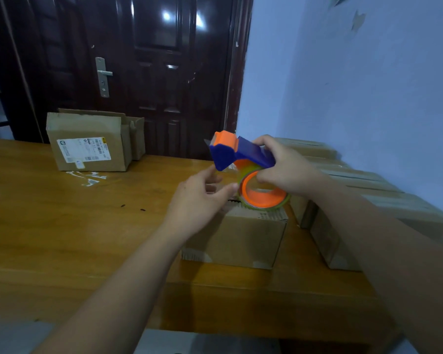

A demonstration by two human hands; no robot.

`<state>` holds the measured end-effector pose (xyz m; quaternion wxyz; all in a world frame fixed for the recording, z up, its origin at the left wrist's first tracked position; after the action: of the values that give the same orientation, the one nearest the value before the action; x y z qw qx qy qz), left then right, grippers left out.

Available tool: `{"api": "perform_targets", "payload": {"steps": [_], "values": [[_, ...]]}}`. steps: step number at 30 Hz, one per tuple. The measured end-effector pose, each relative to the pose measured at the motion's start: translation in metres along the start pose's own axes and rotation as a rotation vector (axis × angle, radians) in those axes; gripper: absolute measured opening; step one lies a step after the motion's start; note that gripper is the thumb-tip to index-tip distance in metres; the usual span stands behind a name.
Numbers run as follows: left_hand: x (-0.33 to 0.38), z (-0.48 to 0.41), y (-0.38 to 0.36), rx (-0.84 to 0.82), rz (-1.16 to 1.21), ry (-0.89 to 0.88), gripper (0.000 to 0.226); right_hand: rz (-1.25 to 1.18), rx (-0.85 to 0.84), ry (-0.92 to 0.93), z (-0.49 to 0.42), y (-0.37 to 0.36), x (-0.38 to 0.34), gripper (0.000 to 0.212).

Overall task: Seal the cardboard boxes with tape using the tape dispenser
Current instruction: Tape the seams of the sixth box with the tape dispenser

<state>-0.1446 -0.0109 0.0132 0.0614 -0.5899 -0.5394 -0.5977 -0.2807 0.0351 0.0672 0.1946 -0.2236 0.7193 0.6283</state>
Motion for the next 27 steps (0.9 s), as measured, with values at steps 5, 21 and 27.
{"api": "perform_targets", "payload": {"steps": [5,21,27], "values": [[0.003,0.006,0.011,0.240,0.521,0.009,0.013,0.145,-0.027,0.003,-0.007,-0.008,-0.010,0.045],[-0.014,-0.002,-0.008,0.369,0.777,0.147,0.057,0.019,0.052,0.004,0.004,-0.004,0.002,0.050],[-0.013,-0.002,0.015,0.368,0.642,0.193,0.020,0.041,-0.006,0.049,0.007,-0.006,-0.005,0.048]]}}
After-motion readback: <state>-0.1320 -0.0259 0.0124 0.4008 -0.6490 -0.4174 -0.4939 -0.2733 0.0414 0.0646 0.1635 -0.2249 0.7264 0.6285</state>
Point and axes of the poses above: each hand's wrist, its own z-axis away from the middle knuckle, its own y-axis out of the back of the hand, x = y × z, the point moved 9 cm from there along -z, towards the middle knuckle, and after that the axes turned 13 degrees about -x, right-handed, at the moved point
